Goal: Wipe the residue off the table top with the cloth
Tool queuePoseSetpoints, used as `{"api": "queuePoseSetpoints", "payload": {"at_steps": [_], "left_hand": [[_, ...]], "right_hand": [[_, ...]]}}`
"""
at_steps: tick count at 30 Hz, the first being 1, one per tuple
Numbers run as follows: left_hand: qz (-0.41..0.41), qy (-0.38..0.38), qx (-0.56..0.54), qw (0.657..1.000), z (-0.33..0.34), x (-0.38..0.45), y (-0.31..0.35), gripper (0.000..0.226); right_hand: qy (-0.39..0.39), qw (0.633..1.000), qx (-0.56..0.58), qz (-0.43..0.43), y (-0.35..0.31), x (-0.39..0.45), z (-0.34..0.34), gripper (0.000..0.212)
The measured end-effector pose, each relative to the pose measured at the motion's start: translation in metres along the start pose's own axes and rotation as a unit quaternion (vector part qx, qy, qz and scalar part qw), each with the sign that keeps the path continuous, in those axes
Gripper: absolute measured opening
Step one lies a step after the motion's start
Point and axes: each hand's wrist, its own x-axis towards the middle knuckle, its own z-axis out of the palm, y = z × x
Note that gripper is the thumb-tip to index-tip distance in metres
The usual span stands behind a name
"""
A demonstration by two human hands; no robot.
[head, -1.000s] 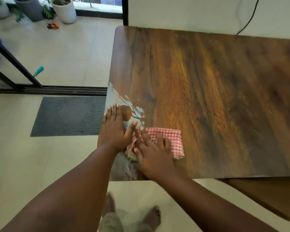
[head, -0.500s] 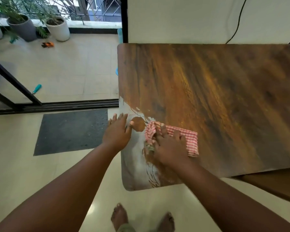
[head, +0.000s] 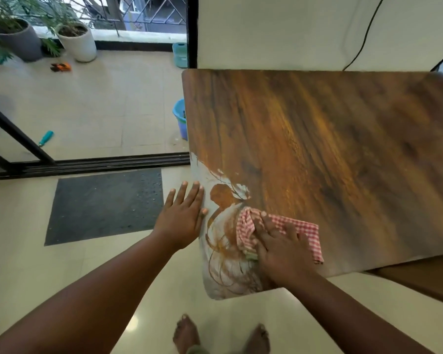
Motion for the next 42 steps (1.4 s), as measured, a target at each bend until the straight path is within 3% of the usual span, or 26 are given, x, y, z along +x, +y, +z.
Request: {"api": "queuePoseSetpoints", "payload": {"at_steps": [3,6,9,14,18,23,28,34,37,42], "left_hand": [[-0.001,-0.003,-0.014,1.000,0.002,0.000,0.000,0.080],[0.006,0.001,-0.027,1.000,0.004,0.000,-0.001,0.080],[0.013,0.002,-0.042,0.999,0.007,0.000,-0.004,0.082],[0.004,0.004,-0.052,0.999,0.008,0.000,-0.002,0.071],[0.005,-0.007,-0.066,0.998,0.008,0.001,-0.004,0.064],[0.011,-0.025,-0.067,0.997,0.004,0.001,-0.007,0.069],[0.008,-0.045,-0.079,0.996,-0.002,-0.001,-0.009,0.062],[0.015,-0.047,-0.119,0.992,-0.010,0.001,-0.012,0.056],[0.024,-0.040,-0.145,0.988,-0.024,0.007,-0.024,0.050],[0.015,-0.045,-0.176,0.983,-0.040,0.010,-0.025,0.045]], "right_hand": [[0.014,1.000,0.003,0.003,-0.043,-0.014,0.002,0.050],[-0.009,0.996,0.005,-0.086,-0.070,-0.059,0.027,0.057],[-0.012,0.990,0.036,-0.133,-0.056,-0.074,0.032,0.054],[0.008,0.999,0.004,-0.050,-0.011,-0.054,0.020,0.054],[-0.001,0.999,0.042,0.024,-0.031,-0.017,0.007,0.053],[-0.019,0.997,-0.001,-0.074,-0.088,-0.037,0.013,0.052],[-0.020,0.988,-0.022,-0.151,-0.058,-0.062,0.020,0.052],[-0.029,0.996,-0.057,-0.064,-0.021,-0.044,0.000,0.055],[-0.033,0.999,0.006,-0.025,-0.039,0.000,-0.008,0.058],[-0.019,0.992,-0.015,-0.124,-0.104,0.008,-0.013,0.052]]}}
